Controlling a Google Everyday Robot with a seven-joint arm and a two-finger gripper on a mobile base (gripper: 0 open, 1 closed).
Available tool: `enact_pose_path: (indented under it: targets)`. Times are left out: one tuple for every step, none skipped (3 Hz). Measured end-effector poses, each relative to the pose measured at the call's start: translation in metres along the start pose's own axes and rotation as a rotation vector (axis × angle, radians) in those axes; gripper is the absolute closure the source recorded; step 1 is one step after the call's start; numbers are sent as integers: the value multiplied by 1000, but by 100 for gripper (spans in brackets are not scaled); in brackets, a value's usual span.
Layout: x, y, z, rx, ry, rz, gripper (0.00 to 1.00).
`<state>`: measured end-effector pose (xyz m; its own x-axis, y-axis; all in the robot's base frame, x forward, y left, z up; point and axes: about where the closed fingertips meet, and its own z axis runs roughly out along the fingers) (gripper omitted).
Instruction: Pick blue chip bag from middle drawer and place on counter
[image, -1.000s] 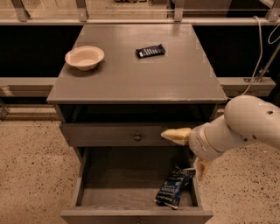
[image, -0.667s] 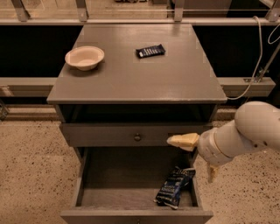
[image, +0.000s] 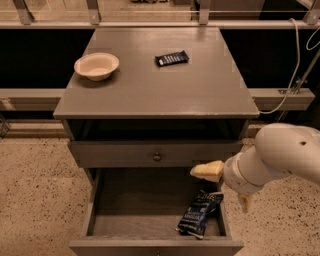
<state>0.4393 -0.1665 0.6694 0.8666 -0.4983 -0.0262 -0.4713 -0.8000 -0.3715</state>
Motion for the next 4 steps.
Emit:
enact_pose_path:
  targets:
    - [-17,47,4,-93,66,57,0]
    - [-55,98,-11,-118,133,108,0]
    - [-70,125,-17,-135,146,147,0]
    - [-70,125,-17,-134,146,146,0]
